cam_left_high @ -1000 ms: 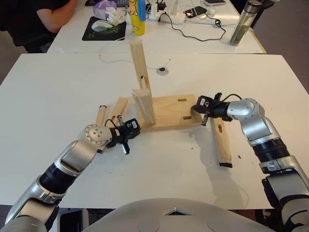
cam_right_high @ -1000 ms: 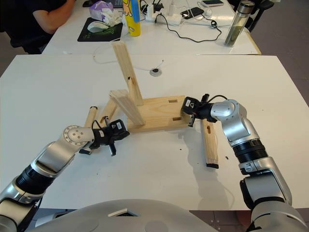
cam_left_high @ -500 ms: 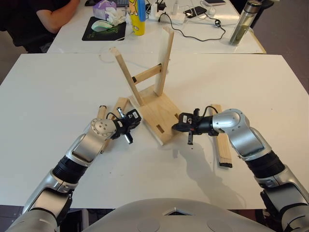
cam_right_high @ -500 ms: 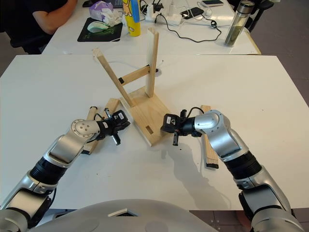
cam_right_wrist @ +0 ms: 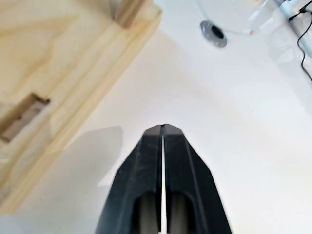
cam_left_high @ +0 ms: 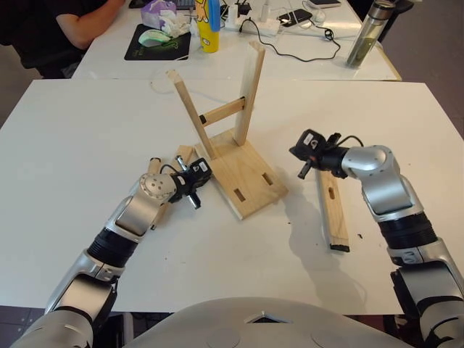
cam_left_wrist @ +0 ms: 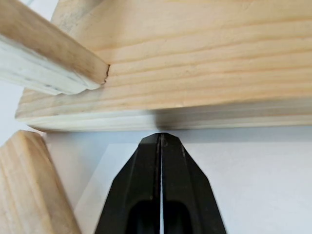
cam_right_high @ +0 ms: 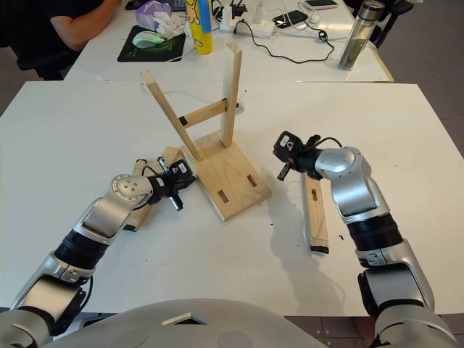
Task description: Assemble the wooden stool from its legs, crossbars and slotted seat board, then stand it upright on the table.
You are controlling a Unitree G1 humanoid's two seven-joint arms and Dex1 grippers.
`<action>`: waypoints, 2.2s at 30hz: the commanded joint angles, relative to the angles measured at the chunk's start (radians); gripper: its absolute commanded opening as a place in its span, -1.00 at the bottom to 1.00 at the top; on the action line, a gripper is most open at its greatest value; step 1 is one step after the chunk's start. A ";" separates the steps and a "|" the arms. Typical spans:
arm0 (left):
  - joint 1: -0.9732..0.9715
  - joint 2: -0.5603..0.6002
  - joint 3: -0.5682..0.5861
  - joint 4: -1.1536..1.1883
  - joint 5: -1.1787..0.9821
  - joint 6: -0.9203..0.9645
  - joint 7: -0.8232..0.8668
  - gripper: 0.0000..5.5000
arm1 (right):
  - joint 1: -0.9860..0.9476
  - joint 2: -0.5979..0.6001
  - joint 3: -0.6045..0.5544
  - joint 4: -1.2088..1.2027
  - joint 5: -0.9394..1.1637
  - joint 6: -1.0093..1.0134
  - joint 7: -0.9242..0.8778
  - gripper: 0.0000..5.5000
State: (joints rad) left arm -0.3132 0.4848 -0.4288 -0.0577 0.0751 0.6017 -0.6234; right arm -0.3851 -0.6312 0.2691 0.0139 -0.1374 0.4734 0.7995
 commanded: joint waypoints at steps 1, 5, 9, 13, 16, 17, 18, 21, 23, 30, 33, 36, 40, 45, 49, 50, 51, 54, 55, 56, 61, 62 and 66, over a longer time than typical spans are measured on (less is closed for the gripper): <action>-0.022 -0.018 -0.008 0.023 0.016 0.006 -0.007 -0.99 | 0.038 -0.002 0.080 0.001 -0.026 -0.025 0.040 -1.00; -0.049 -0.042 0.004 0.042 0.005 0.001 -0.014 -0.99 | 0.095 0.014 0.094 -0.158 0.090 0.061 0.144 -1.00; -0.064 -0.057 0.009 0.058 0.003 -0.002 -0.017 -0.99 | 0.109 0.014 0.085 -0.204 0.116 0.103 0.149 -1.00; -0.050 -0.056 0.004 0.038 0.007 0.007 -0.024 -0.99 | 0.104 0.006 0.084 -0.163 0.074 0.075 0.093 -1.00; -0.030 -0.043 0.000 0.001 0.008 0.024 -0.034 -0.99 | 0.108 0.005 0.074 -0.152 0.073 0.063 0.077 -1.00; -0.024 -0.038 0.000 -0.011 0.006 0.032 -0.040 -0.99 | 0.109 0.004 0.075 -0.152 0.074 0.061 0.079 -1.00; -0.019 -0.035 -0.001 -0.024 0.006 0.040 -0.043 -0.99 | 0.111 0.002 0.076 -0.154 0.075 0.060 0.079 -1.00; -0.004 -0.022 0.007 -0.057 0.004 0.059 -0.046 -0.99 | 0.120 -0.004 0.080 -0.182 0.094 0.073 0.102 -1.00; 0.007 -0.003 0.024 -0.089 0.000 0.076 -0.047 -0.99 | 0.143 -0.022 0.074 -0.244 0.132 0.115 0.139 -1.00; 0.081 0.056 0.317 -0.418 -0.189 0.170 -0.098 -0.99 | 0.218 -0.101 -0.174 -0.532 0.250 0.318 0.116 -1.00; 0.104 -0.073 0.603 -0.478 -0.297 0.127 0.049 -0.84 | 0.260 -0.011 -0.362 -0.563 0.339 0.349 0.033 -1.00; 0.224 -0.101 0.720 -0.481 -0.264 0.115 0.162 -0.67 | 0.298 0.103 -0.444 -0.583 0.397 0.343 -0.066 -1.00; 0.275 -0.081 0.723 -0.367 -0.235 0.164 0.226 -0.44 | 0.359 0.193 -0.396 -0.597 0.392 0.306 -0.177 -1.00; 0.213 -0.114 0.711 -0.278 -0.279 0.280 0.266 -0.21 | 0.373 0.243 -0.303 -0.563 0.377 0.265 -0.238 -1.00; 0.211 -0.117 0.681 -0.260 -0.309 0.356 0.267 0.02 | 0.361 0.247 -0.278 -0.541 0.385 0.249 -0.252 -1.00; 0.220 -0.109 0.669 -0.264 -0.309 0.368 0.266 0.09 | 0.356 0.247 -0.273 -0.535 0.387 0.246 -0.253 -1.00; 0.226 -0.102 0.653 -0.260 -0.307 0.376 0.266 0.09 | 0.354 0.247 -0.270 -0.532 0.389 0.243 -0.256 -1.00; 0.236 -0.073 0.617 -0.223 -0.287 0.383 0.269 0.09 | 0.343 0.250 -0.263 -0.528 0.394 0.240 -0.264 -1.00; 0.239 -0.067 0.612 -0.207 -0.288 0.388 0.266 0.09 | 0.340 0.252 -0.261 -0.529 0.399 0.241 -0.266 -1.00; 0.242 -0.063 0.612 -0.193 -0.283 0.381 0.271 0.09 | 0.337 0.253 -0.257 -0.528 0.401 0.242 -0.268 -1.00; 0.221 -0.081 0.627 -0.121 -0.308 0.403 0.277 0.09 | 0.332 0.254 -0.238 -0.519 0.404 0.241 -0.273 -1.00; 0.222 -0.073 0.611 -0.106 -0.307 0.405 0.266 0.09 | 0.329 0.254 -0.233 -0.517 0.403 0.241 -0.275 -1.00; 0.237 -0.058 0.585 -0.095 -0.327 0.427 0.237 0.09 | 0.299 0.256 -0.222 -0.513 0.411 0.245 -0.279 -1.00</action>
State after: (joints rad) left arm -0.0963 0.4123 0.1856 -0.1717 -0.2367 0.9927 -0.3628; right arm -0.0581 -0.3761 0.0447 -0.5035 0.2622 0.7173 0.5261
